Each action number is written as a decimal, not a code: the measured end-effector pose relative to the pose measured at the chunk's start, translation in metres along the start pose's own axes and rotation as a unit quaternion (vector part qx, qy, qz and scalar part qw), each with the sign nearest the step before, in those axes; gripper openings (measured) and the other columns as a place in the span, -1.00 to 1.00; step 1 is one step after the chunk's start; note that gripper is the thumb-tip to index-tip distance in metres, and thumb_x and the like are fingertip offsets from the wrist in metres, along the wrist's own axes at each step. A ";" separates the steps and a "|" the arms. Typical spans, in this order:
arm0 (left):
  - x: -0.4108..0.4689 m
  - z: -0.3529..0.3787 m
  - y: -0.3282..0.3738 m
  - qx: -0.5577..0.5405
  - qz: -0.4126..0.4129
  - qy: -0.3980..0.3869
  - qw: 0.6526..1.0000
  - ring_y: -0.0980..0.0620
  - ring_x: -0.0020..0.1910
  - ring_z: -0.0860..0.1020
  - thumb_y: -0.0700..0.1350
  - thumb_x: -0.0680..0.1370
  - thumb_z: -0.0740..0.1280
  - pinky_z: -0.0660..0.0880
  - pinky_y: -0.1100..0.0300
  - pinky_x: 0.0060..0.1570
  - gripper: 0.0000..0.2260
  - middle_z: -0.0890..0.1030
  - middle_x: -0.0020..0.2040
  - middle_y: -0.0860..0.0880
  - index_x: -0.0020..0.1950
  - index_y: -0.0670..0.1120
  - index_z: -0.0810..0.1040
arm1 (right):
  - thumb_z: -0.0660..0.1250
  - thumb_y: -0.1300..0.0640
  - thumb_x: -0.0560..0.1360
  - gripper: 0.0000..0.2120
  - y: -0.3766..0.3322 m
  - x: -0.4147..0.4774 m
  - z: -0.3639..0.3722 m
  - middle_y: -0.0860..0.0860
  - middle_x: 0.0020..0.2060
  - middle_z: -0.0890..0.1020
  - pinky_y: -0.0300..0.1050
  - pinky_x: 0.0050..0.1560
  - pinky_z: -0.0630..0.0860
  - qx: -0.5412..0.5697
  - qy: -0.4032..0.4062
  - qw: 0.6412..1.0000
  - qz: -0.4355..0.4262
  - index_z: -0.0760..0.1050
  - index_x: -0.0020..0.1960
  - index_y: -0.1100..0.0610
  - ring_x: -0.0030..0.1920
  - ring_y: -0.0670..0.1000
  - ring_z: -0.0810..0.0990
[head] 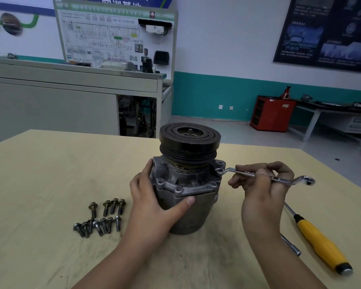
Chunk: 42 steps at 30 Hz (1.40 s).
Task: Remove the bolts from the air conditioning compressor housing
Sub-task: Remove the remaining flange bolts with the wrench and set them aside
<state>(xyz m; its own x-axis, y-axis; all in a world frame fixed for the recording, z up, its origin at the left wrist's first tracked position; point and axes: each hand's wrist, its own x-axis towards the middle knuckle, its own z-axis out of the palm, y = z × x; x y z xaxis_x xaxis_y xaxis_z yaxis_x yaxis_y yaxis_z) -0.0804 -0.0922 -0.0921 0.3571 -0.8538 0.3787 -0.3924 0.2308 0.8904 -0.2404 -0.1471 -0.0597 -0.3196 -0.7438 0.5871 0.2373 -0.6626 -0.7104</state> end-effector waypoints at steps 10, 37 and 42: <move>0.001 0.001 0.001 0.008 0.008 0.006 1.000 0.42 0.16 0.25 0.39 0.10 0.32 0.20 0.33 0.20 0.01 0.14 0.24 0.28 0.48 0.24 0.00 | -0.02 0.29 0.65 -0.83 0.015 0.047 -0.003 0.04 -0.48 0.61 -0.32 -0.50 0.40 0.102 -0.013 0.962 0.254 0.30 0.02 0.10 -0.56 -0.09 0.44; 0.001 0.002 0.000 -0.009 0.014 0.007 1.000 0.70 0.11 0.12 0.37 0.11 0.35 0.17 0.46 0.15 0.01 0.15 0.27 0.23 0.48 0.23 0.00 | 0.14 0.25 0.62 -0.89 -0.020 0.037 0.009 0.06 -0.30 0.68 -0.23 -0.42 0.55 -0.034 -0.032 0.997 0.062 0.38 -0.05 0.25 -0.43 0.03 0.63; 0.001 0.001 0.000 -0.005 0.005 0.003 1.000 0.61 0.08 0.19 0.39 0.10 0.33 0.18 0.35 0.21 0.02 0.14 0.27 0.23 0.48 0.23 0.00 | 0.10 0.30 0.62 -0.91 -0.029 0.020 0.001 0.09 -0.28 0.68 -0.13 -0.40 0.59 -0.062 -0.026 0.998 0.017 0.34 -0.05 0.21 -0.40 0.12 0.66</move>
<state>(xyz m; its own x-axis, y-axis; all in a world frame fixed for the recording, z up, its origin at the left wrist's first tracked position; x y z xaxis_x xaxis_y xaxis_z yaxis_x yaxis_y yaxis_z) -0.0813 -0.0937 -0.0917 0.3575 -0.8490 0.3891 -0.3868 0.2447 0.8891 -0.2525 -0.1427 -0.0269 -0.2649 -0.7719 0.5779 0.1307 -0.6225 -0.7716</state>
